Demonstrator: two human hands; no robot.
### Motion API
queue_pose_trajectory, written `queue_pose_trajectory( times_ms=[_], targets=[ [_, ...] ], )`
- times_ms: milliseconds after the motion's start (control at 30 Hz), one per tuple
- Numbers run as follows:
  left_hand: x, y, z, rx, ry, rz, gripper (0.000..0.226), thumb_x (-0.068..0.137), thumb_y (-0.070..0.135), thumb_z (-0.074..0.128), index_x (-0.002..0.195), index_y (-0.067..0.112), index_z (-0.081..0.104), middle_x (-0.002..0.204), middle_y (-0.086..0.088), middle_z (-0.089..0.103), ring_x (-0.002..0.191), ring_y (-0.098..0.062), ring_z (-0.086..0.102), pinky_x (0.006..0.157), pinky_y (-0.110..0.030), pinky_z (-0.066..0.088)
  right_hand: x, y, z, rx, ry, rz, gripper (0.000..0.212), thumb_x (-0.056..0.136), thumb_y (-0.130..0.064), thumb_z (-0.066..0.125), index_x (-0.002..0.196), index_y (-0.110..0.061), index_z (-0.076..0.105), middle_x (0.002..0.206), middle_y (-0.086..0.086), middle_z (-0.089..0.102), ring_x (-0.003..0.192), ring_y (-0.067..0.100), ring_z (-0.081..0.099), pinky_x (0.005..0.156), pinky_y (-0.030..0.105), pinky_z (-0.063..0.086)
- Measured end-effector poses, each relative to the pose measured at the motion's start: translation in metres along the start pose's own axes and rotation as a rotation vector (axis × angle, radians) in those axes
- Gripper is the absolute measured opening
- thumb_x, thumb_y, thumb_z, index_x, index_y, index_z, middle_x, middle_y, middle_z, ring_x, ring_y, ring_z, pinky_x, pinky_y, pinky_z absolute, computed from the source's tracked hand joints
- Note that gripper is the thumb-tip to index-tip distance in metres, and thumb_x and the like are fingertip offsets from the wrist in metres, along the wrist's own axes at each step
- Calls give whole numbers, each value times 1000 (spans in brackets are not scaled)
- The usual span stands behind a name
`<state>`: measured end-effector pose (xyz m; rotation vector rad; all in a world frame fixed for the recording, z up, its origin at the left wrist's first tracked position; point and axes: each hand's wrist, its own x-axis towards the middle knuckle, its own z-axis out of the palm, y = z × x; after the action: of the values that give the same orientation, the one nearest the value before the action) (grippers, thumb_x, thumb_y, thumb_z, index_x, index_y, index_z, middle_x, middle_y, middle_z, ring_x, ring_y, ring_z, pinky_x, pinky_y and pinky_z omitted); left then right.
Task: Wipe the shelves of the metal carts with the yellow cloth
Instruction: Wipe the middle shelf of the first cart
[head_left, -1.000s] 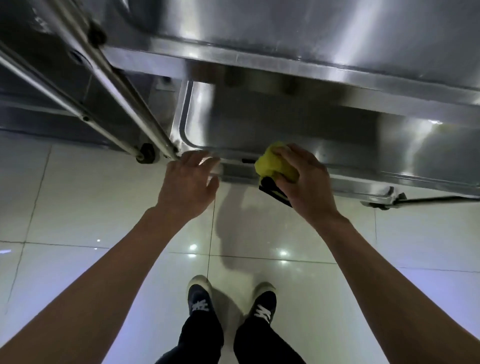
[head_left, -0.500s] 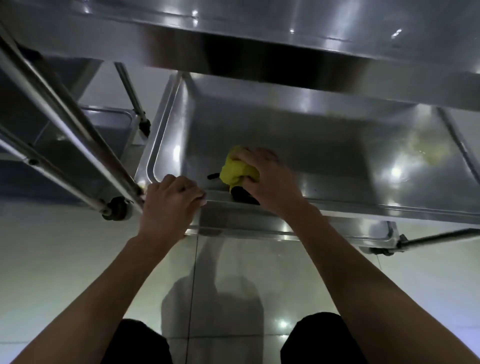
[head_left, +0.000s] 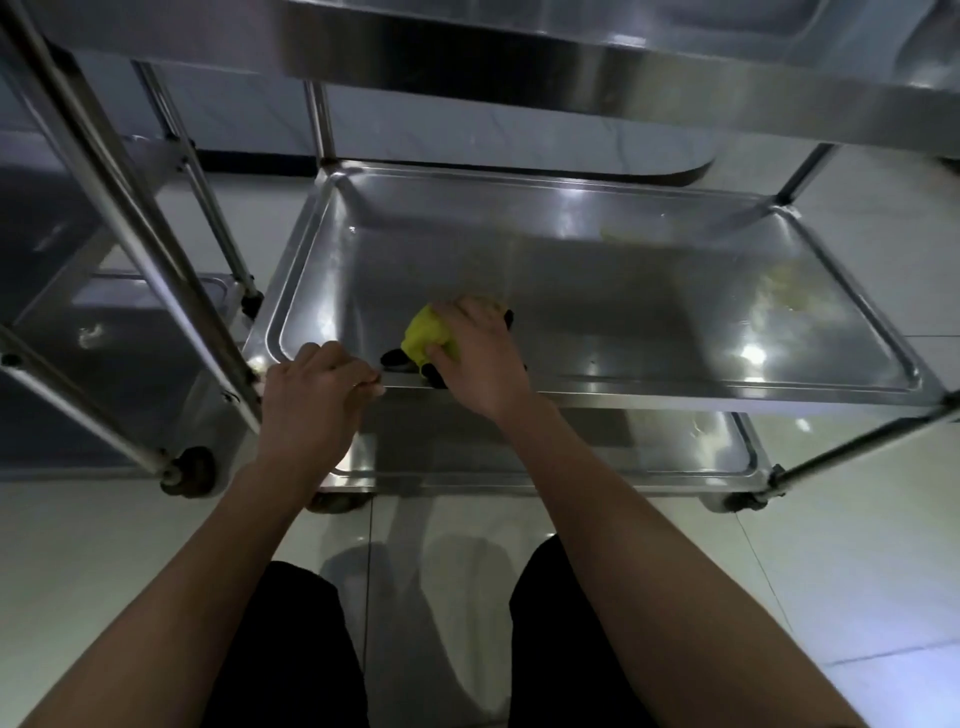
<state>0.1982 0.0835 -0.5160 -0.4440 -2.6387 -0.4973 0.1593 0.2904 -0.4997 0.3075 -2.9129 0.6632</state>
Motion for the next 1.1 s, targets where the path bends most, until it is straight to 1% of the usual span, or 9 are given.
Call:
queue_pose_trajectory(
  times_ms=[133,267,367,433,600,700,833,1000,1100],
  targets=[
    [5,-1,4,14,11,28,13,87,27,71,91,17,78,82,-4,64,80,-32,58,63,-43,46,8,7,0,-13,-31,-13,47,93,-30,57,139,-19,52,143,12,44,136,32,36,116,40,24],
    [3,1,4,16,-8,18,11,85,23,77,94,17,79,84,-5,66,82,-32,58,63,-42,46,2,8,5,0,16,19,46,96,-38,54,141,-28,52,147,21,32,139,38,24,118,44,21],
    [-3,-4,1,17,-17,96,16,88,17,73,103,16,79,95,-6,70,85,-34,60,68,-44,49,2,8,2,28,16,-3,42,101,-28,46,141,-17,50,141,20,43,135,36,33,117,41,21],
    [-11,-12,-1,49,-2,151,23,87,15,68,109,15,77,103,-7,70,92,-35,62,74,-47,51,1,8,-1,104,31,23,42,100,-21,49,139,-6,48,141,18,46,134,33,37,116,38,24],
    [-31,-28,-11,169,31,-96,31,89,17,66,119,12,69,116,-11,65,112,-34,57,88,-49,48,4,3,0,112,14,12,48,97,-24,57,141,-7,49,144,18,42,136,32,37,116,32,24],
    [-38,-24,-13,204,12,-103,35,88,19,66,122,14,68,120,-7,65,116,-33,57,87,-49,47,10,-6,6,117,-21,-18,48,97,-25,57,142,-8,49,148,17,39,139,31,34,118,33,23],
    [-43,-25,-15,203,38,-117,36,86,17,67,121,15,69,119,-3,67,112,-30,61,84,-47,47,23,-27,22,145,-92,-53,51,99,-26,55,147,-13,45,157,12,31,145,27,25,120,30,15],
    [-48,-35,-14,175,36,-92,39,87,19,66,126,17,66,125,1,66,118,-24,61,89,-45,46,47,-56,36,129,-171,-151,49,96,-24,56,144,-17,49,154,9,37,142,27,30,119,33,19],
    [-50,-36,-12,188,57,-68,40,84,21,67,124,16,67,124,0,66,120,-21,60,85,-44,45,60,-72,46,136,-193,-188,49,96,-26,57,143,-20,50,153,7,38,143,24,30,119,35,23]
  ],
)
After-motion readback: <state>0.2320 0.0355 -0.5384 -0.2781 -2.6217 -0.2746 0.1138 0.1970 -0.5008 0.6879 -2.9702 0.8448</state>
